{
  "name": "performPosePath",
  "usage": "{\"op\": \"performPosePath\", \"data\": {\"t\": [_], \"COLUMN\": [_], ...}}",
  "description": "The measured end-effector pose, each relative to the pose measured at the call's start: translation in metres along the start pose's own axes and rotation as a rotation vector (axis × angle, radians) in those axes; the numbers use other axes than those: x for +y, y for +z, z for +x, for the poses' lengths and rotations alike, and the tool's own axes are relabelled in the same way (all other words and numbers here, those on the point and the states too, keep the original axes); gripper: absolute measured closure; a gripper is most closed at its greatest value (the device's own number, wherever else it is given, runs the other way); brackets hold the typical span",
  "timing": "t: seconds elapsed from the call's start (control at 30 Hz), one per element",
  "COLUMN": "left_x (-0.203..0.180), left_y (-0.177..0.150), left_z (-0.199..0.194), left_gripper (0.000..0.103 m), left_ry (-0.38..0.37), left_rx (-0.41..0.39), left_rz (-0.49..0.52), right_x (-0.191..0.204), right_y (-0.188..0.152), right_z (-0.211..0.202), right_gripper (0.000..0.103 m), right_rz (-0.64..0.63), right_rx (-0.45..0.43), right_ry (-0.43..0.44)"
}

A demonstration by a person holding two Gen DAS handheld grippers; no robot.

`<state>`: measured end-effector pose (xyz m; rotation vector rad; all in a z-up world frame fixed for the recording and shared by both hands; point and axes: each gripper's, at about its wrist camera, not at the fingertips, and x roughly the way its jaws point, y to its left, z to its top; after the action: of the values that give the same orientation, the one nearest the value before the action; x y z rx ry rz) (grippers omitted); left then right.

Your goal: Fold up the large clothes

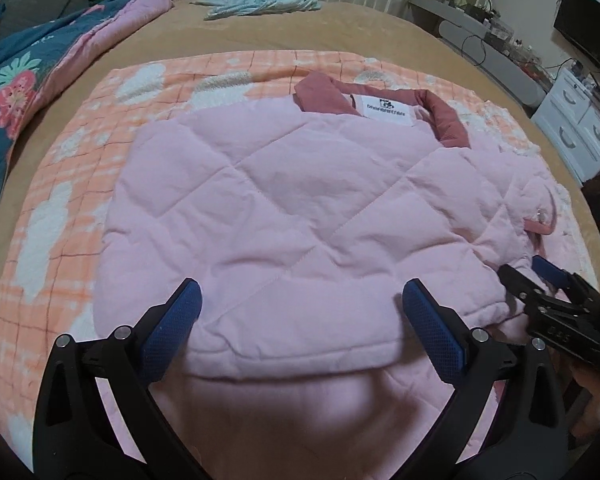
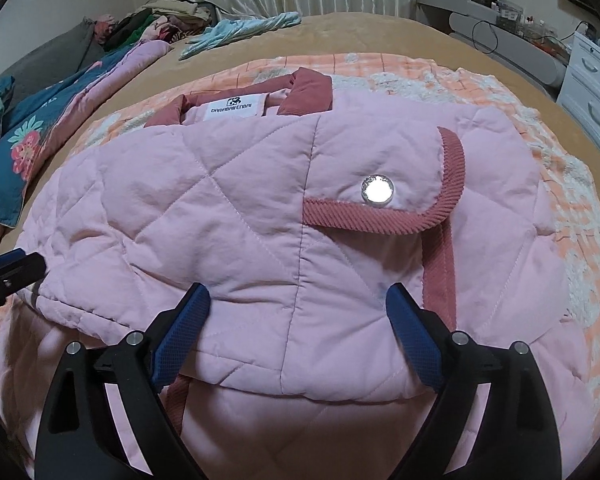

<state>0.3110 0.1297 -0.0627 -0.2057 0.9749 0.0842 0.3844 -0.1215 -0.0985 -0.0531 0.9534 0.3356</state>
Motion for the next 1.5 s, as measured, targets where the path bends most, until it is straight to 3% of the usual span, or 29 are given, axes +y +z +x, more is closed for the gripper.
{"op": "performPosePath", "data": {"t": [0.43, 1.5], "left_x": [0.001, -0.012], "left_y": [-0.008, -0.028], "left_z": [-0.030, -0.117], "left_gripper": [0.008, 0.008], "left_ry": [-0.014, -0.038], "left_rx": [-0.014, -0.109], "left_rz": [-0.013, 0.003], "right_x": [0.004, 0.007], "right_y": [-0.007, -0.026], "right_z": [-0.025, -0.144], "right_gripper": [0.007, 0.004], "right_rz": [0.013, 0.013], "right_rx": [0.024, -0.104], "right_ry": [0.011, 0.093]}}
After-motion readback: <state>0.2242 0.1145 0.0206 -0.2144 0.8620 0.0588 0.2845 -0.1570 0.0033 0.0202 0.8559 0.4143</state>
